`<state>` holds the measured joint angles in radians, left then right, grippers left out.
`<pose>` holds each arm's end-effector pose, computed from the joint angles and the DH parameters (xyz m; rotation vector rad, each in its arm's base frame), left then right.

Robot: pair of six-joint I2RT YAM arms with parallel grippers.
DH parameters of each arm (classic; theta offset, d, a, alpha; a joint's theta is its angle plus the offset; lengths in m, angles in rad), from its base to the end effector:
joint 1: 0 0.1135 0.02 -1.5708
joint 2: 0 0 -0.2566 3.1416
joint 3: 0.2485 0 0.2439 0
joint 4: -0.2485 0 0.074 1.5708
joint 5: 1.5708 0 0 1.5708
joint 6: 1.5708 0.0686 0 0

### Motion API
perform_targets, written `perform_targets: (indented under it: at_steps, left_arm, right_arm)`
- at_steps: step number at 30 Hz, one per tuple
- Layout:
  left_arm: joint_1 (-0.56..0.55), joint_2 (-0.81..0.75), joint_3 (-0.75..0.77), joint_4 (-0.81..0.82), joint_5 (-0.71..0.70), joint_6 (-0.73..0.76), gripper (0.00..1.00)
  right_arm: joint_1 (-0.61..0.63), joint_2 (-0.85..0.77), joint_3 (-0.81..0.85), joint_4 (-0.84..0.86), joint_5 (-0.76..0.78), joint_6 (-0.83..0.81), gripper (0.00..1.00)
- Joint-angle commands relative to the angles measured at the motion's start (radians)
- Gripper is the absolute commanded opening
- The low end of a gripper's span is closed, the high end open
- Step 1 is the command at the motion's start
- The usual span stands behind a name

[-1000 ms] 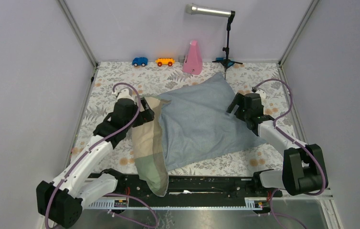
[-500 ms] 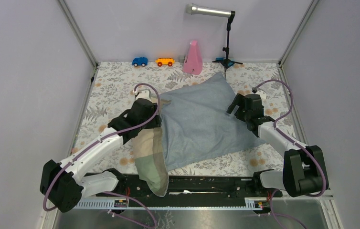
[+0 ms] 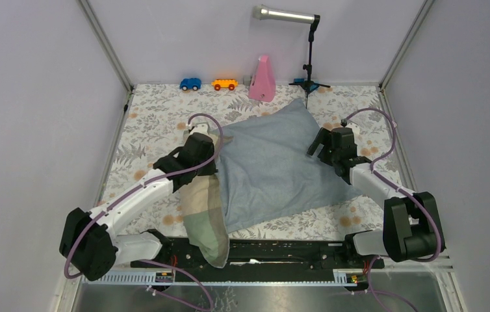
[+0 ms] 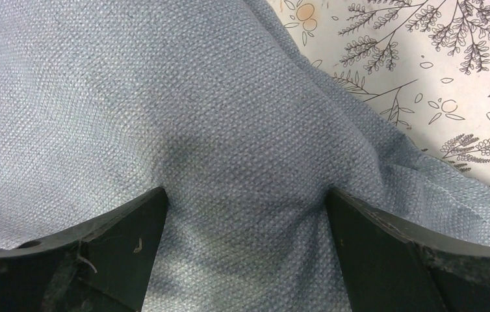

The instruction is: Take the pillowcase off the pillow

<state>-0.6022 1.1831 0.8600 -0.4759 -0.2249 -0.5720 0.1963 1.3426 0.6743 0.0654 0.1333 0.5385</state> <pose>0.2266 -0.1372 0.2319 -0.0727 2.3645 -0.3097 0.2976 0.0499 0.1835 0.4464 2.1346 0.2757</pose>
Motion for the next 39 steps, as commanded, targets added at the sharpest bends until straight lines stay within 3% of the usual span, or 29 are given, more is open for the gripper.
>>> perform_targets:
  at_steps: [1, 5, 8, 10, 11, 12, 13, 14, 18, 22, 28, 31, 32, 33, 34, 35, 36, 38, 39]
  left_arm:
    - [-0.004, 0.010, 0.047, 0.034, -0.002, 0.006, 0.00]
    - [-0.004, 0.004, 0.046, 0.029, -0.032, -0.006, 0.00]
    - [0.008, -0.062, 0.050, -0.013, -0.163, -0.078, 0.00]
    - [0.057, -0.168, 0.028, -0.021, -0.223, -0.121, 0.00]
    - [0.095, -0.225, 0.012, -0.012, -0.221, -0.131, 0.00]
    - [0.161, -0.281, -0.006, -0.004, -0.202, -0.133, 0.00]
    - [0.212, -0.327, -0.007, -0.003, -0.187, -0.126, 0.00]
    - [0.256, -0.360, 0.002, -0.018, -0.183, -0.119, 0.00]
    - [0.352, -0.382, 0.100, -0.145, -0.300, -0.045, 0.00]
    - [0.384, -0.370, 0.180, -0.184, -0.480, 0.086, 0.00]
    - [0.389, -0.357, 0.160, -0.157, -0.431, 0.041, 0.00]
    - [0.399, -0.336, 0.145, -0.119, -0.348, 0.078, 0.00]
    - [0.400, -0.317, 0.134, -0.095, -0.262, 0.112, 0.00]
    - [0.400, -0.288, 0.124, -0.076, -0.158, 0.134, 0.01]
    - [0.400, -0.245, 0.120, -0.070, -0.068, 0.140, 0.09]
    - [0.400, -0.196, 0.124, -0.076, 0.010, 0.138, 0.22]
    - [0.400, -0.147, 0.146, -0.099, 0.050, 0.121, 0.40]
    - [0.400, -0.090, 0.176, -0.147, 0.013, 0.067, 0.91]
    - [0.400, -0.092, 0.179, -0.158, -0.029, 0.049, 0.98]
  right_arm:
    - [0.006, 0.022, 0.032, -0.008, -0.033, -0.009, 1.00]
    - [0.007, 0.033, 0.037, -0.012, -0.041, -0.010, 0.99]
    - [0.007, 0.037, 0.042, -0.024, -0.017, -0.001, 0.98]
    - [0.006, 0.032, 0.037, -0.030, 0.003, 0.008, 0.88]
    - [0.006, 0.029, 0.036, -0.028, 0.006, 0.008, 0.67]
    - [0.006, 0.028, 0.035, -0.027, 0.011, 0.010, 0.32]
    - [0.005, 0.029, 0.038, -0.039, 0.023, 0.015, 0.04]
    - [0.005, 0.030, 0.045, -0.052, 0.039, 0.018, 0.00]
    - [-0.020, -0.023, 0.044, -0.124, 0.153, 0.062, 0.00]
    - [-0.109, -0.214, -0.041, -0.134, 0.268, 0.140, 0.00]
    - [-0.172, -0.494, -0.052, -0.258, 0.515, 0.230, 0.00]
    - [-0.180, -0.588, -0.015, -0.280, 0.559, 0.193, 0.00]
    - [-0.181, -0.605, 0.001, -0.278, 0.544, 0.175, 0.14]
    - [-0.181, -0.604, 0.024, -0.271, 0.504, 0.148, 0.44]
    - [-0.180, -0.592, 0.043, -0.260, 0.444, 0.118, 0.77]
    - [-0.181, -0.569, 0.065, -0.256, 0.358, 0.080, 0.95]
    - [-0.181, -0.544, 0.086, -0.247, 0.250, 0.033, 0.99]
    - [-0.180, -0.491, 0.126, -0.259, 0.045, -0.015, 1.00]
    - [-0.181, -0.469, 0.139, -0.264, -0.054, -0.028, 1.00]
